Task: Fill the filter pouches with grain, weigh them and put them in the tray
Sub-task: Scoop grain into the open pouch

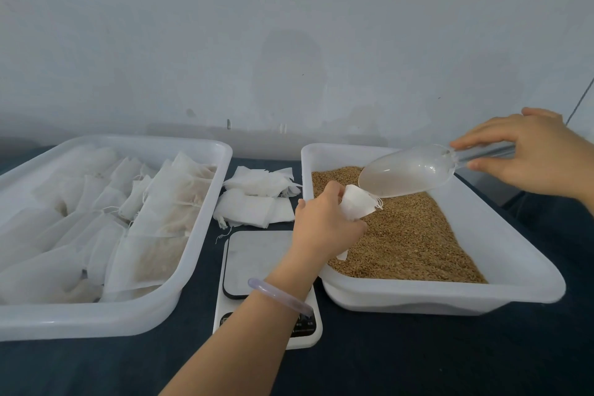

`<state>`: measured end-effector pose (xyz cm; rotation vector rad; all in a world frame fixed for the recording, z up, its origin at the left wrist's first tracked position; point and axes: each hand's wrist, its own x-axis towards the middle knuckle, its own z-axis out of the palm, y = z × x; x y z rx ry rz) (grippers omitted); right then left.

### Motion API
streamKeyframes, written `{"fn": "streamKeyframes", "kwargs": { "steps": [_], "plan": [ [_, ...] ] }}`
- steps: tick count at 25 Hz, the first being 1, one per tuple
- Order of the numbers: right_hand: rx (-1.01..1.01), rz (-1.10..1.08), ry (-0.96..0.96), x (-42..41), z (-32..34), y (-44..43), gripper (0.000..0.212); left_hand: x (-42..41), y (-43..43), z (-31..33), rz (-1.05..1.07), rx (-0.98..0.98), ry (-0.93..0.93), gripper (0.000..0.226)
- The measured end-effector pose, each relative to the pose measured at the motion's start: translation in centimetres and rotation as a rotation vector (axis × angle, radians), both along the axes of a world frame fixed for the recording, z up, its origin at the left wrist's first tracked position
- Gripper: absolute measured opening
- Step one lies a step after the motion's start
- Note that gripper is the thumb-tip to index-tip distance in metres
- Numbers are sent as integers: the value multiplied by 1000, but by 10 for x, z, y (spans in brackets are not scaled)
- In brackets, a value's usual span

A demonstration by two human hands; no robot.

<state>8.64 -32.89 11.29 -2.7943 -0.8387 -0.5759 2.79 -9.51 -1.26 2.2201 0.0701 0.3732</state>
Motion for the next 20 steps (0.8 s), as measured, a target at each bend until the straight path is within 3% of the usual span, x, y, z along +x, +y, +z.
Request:
{"fn": "streamKeyframes", "kwargs": {
  "steps": [3,6,9,12,15,17,20],
  "plan": [
    [129,-72,182,7,-15,-9,32,0,0,-1,5,-73,-14,38],
    [-20,-196,403,16,-59,-5,28,1,1,-3,12,-157,-44,33],
    [-55,-168,595,15,-105,6,29,1,3,-4,27,-280,-65,34],
    [-84,-175,646,15,-123,12,24,-2,5,-4,-40,-510,-79,43],
    [-105,-165,566,13,-118,23,32,-11,19,9,-244,-746,-136,32],
    [227,5,566,2,-101,40,31,-18,35,26,-433,-815,-124,26],
    [691,465,872,-25,-78,83,29,-31,54,46,-651,-788,-27,33]
  ]
}}
